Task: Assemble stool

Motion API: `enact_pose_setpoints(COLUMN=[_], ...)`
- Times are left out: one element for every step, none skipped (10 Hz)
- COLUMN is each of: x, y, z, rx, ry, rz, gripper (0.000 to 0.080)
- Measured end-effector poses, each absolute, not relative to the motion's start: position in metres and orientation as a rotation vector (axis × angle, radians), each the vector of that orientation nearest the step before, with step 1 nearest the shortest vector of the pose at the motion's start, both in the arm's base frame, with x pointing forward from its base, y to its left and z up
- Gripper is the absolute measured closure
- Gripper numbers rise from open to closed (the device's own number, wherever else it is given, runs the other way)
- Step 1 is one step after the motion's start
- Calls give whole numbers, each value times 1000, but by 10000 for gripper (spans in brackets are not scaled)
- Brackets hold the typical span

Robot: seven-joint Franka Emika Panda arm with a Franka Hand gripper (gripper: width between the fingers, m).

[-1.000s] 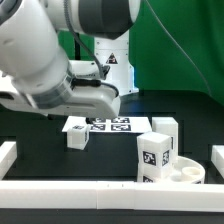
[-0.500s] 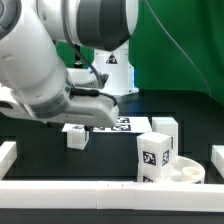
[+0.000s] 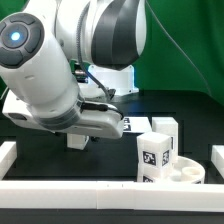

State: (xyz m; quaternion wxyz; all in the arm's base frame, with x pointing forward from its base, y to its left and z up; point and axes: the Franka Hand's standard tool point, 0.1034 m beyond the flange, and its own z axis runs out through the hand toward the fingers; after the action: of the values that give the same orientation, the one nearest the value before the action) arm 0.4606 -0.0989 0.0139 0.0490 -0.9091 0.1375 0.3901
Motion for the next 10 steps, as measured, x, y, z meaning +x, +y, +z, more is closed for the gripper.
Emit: enact_pose_setpoints(x=[460, 455, 451, 449, 449, 449, 449, 450, 450, 450], y=[-99, -99, -98, -97, -96, -97, -98, -98, -98, -98], z=[13, 9, 5, 5, 5, 5, 5, 5, 5, 5], rx=[-2770, -2773, -2776, -2775, -2775, -2774, -2774, -2774, -2774, -2775], ry=[421, 425, 424, 421, 421, 422, 424, 425, 426, 425], rz=[1188, 1187, 1188, 1193, 1193, 1192, 1191, 1190, 1189, 1188], gripper=[151, 151, 151, 151, 151, 266, 401, 401, 475, 475])
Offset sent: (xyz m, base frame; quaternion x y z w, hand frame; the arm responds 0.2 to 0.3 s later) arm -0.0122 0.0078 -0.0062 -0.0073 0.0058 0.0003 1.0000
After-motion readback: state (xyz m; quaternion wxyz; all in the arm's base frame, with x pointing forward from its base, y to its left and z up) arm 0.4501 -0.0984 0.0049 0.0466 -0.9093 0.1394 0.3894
